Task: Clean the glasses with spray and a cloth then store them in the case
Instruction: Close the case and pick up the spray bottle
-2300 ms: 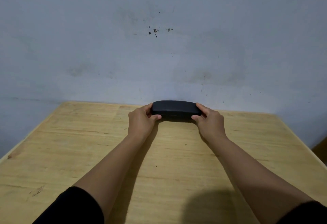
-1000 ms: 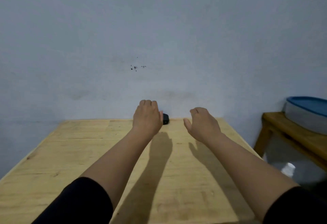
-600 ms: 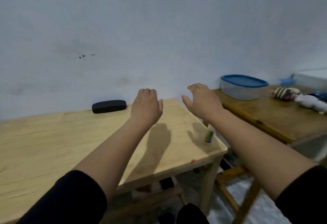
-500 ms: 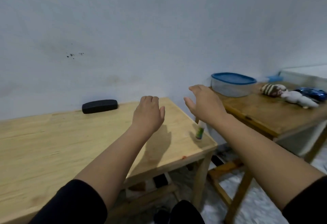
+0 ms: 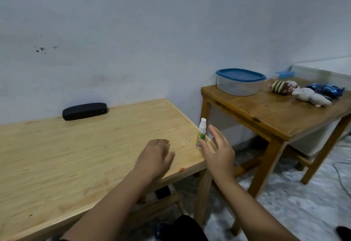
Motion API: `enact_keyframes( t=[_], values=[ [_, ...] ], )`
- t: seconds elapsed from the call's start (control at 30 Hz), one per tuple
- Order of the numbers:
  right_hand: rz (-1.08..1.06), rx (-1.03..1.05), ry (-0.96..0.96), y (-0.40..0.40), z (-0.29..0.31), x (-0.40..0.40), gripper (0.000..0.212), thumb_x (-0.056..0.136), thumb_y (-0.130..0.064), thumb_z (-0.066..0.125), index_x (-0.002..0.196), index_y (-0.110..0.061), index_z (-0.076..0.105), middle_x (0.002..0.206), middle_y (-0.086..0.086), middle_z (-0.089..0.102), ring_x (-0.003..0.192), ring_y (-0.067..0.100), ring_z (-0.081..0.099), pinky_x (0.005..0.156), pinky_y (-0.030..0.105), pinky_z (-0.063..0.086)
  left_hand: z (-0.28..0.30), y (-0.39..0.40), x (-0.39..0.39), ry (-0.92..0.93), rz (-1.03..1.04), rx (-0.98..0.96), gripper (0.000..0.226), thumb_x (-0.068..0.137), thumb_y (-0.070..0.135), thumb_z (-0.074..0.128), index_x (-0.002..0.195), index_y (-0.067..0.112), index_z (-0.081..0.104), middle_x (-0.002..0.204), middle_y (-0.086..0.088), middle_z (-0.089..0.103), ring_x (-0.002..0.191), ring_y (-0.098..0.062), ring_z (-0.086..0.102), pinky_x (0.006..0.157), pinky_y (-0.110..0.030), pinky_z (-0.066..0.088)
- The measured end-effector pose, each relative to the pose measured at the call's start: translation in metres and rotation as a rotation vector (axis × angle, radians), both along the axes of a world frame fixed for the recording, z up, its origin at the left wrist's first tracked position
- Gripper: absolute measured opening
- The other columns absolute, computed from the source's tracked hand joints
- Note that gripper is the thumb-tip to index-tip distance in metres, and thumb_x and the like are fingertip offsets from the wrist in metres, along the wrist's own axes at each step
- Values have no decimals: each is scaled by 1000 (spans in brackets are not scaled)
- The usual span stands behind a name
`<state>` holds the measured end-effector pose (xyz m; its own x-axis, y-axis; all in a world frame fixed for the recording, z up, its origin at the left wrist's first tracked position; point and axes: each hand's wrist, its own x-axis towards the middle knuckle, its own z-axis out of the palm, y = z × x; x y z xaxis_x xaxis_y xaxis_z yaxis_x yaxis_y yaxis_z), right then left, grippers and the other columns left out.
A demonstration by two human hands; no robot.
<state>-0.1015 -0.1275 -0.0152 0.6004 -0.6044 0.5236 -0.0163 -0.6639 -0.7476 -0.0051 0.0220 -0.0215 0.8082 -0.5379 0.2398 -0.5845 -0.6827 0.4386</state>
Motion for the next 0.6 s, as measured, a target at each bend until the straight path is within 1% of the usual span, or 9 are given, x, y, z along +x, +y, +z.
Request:
enact_keyframes(
  t=[0.03,0.1,0.17,0.23,0.3,0.33,0.4,0.5,0.6],
  values=[
    [-4,25,-11,-1,-3,4,52,82,-24,68,130,-11,52,132,7,56,122,17,50,102,32,42,-2,0,1,5,-1,6,47,89,44,48,129,20,46,131,-2,51,120,-18,45,99,-31,39],
    [5,84,-18,-2,-5,12,53,81,-25,69,130,-14,52,129,5,59,117,15,54,97,42,50,-4,0,4,16,6,14,46,89,45,48,128,20,47,129,-2,52,118,-18,46,97,-31,41],
    [22,160,-18,-4,-7,18,53,81,-24,69,131,-16,52,126,2,60,110,10,56,91,42,54,-3,-2,6,18,11,12,47,88,45,49,129,21,46,130,-2,52,118,-18,46,99,-31,40],
    [53,247,-21,-7,-8,21,52,81,-18,69,130,-16,52,126,4,61,106,7,58,87,33,56,1,-8,8,24,10,-20,47,88,45,50,130,23,46,132,0,52,120,-17,45,100,-31,38],
    [80,298,-18,-9,-9,22,49,82,-11,67,129,-13,53,124,7,62,102,5,59,76,11,53,7,-18,10,44,16,-69,46,87,42,53,130,26,47,133,1,52,120,-16,46,100,-31,39],
    [85,309,-16,-9,-10,22,48,82,-9,67,128,-12,54,123,8,63,101,5,59,70,4,50,9,-24,11,58,24,-96,45,87,40,55,129,27,49,133,2,53,121,-16,47,100,-31,40],
    [87,321,-22,-11,-10,23,46,82,-7,67,126,-11,55,120,9,64,98,6,60,65,0,47,12,-37,14,101,34,-144,44,86,38,59,128,28,51,132,2,55,120,-17,49,98,-31,42],
    [102,347,-45,-13,-10,24,45,81,-5,68,124,-10,57,116,8,66,93,4,61,63,-1,45,11,-52,19,128,17,-157,43,84,37,61,126,28,53,128,2,59,116,-17,53,95,-29,43],
    [118,353,-55,-15,-10,24,44,80,-5,68,123,-11,59,114,7,67,90,1,60,62,0,45,9,-59,25,155,-14,-178,34,85,33,62,118,24,60,118,2,65,107,-13,58,86,-23,43]
  ],
)
